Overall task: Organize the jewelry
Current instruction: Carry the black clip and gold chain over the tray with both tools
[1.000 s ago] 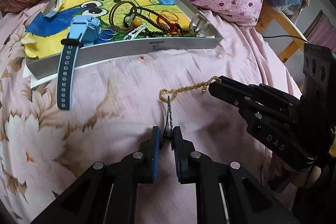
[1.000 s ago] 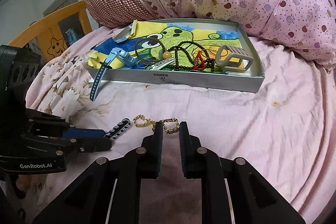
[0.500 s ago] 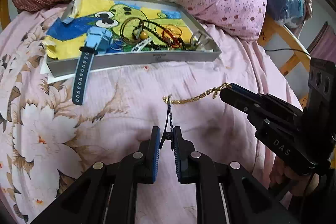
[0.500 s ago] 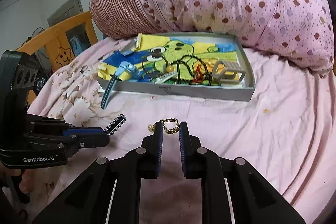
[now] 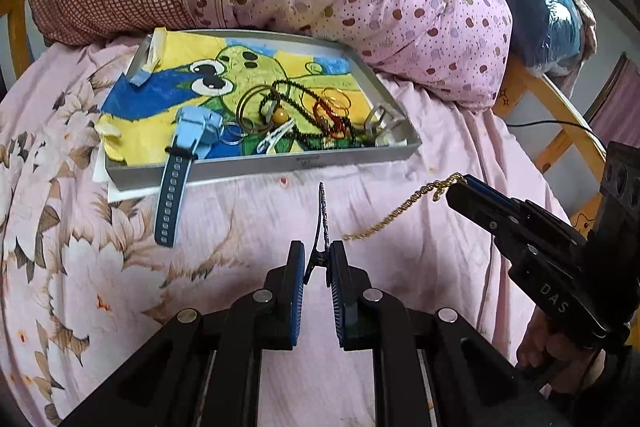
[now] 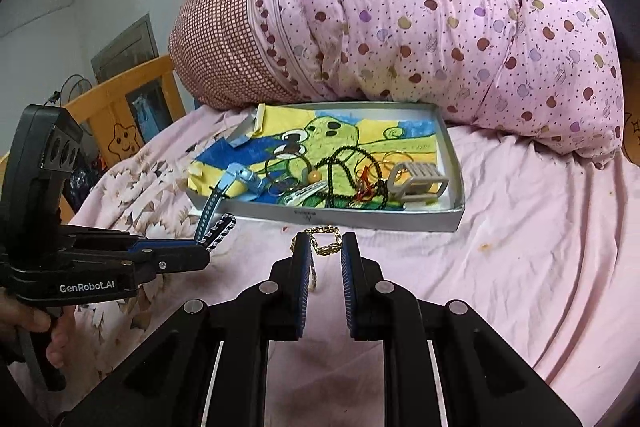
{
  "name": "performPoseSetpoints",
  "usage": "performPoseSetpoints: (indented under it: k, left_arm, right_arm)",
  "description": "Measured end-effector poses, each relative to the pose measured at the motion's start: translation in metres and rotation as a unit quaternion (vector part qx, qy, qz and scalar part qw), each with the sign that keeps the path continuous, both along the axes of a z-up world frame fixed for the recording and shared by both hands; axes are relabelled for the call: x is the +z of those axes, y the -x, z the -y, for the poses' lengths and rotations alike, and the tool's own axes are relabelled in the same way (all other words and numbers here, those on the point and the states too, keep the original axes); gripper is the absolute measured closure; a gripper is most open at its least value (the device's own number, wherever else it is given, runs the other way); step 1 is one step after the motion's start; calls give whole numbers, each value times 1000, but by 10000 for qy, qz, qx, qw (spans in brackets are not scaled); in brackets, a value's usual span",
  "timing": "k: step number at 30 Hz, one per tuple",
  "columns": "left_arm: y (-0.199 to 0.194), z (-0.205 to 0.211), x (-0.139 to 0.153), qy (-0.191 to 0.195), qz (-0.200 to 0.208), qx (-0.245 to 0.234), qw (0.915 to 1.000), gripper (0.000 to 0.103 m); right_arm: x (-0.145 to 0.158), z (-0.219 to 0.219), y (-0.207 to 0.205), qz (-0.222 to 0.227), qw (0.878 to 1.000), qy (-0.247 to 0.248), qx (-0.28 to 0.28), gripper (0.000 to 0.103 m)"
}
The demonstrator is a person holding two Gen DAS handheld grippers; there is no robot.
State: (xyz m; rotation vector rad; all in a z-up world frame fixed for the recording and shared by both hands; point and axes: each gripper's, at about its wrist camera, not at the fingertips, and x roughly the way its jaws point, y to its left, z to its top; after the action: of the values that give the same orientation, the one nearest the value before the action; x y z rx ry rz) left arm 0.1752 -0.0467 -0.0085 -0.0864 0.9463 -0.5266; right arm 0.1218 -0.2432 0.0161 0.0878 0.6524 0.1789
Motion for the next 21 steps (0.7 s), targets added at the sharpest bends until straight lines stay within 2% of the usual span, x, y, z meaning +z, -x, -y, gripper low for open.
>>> performPoseSetpoints:
  k: [13, 21]
  left_arm:
    - [-17, -2, 0, 77, 45, 77, 9999, 91]
    - [-36, -4, 6, 169, 187, 110, 9996, 91]
  right_arm:
    - [-1, 1, -7, 25, 9999, -116, -57, 89]
    - [19, -4, -28, 358, 9992, -170, 9, 89]
